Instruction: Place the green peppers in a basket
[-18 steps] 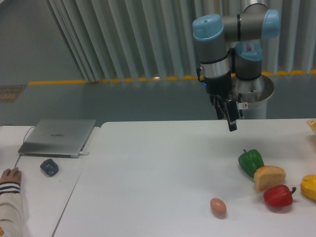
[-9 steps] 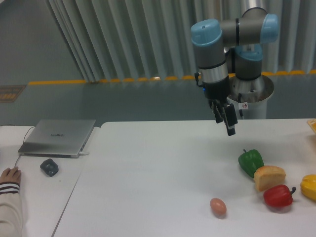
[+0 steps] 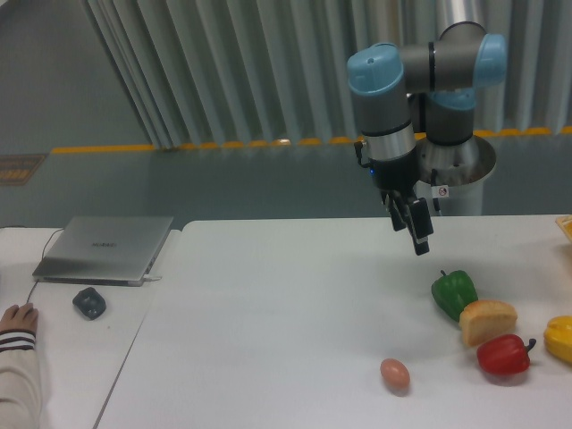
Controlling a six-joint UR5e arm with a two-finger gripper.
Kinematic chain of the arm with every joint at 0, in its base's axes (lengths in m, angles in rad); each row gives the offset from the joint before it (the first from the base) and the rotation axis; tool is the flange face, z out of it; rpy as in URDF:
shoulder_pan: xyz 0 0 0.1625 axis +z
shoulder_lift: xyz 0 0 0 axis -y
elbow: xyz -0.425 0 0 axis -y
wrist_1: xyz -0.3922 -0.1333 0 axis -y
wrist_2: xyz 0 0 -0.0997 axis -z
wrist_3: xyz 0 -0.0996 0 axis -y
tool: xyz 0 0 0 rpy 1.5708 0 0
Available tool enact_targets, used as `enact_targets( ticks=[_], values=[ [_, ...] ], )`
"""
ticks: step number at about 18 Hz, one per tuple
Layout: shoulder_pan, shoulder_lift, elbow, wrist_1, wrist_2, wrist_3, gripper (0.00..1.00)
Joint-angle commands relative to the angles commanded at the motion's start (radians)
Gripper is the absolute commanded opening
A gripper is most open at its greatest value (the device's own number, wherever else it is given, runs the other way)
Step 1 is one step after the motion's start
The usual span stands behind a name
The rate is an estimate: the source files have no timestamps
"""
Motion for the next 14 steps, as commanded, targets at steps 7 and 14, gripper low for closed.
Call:
enact_targets(
  ticks=[7,14],
  values=[
    [0.020,-0.011,0.015,0.000,-0.002,0.003,1.00],
    [0.038,-0.011,0.015,0.002,-0.002,0.012,1.00]
  ],
)
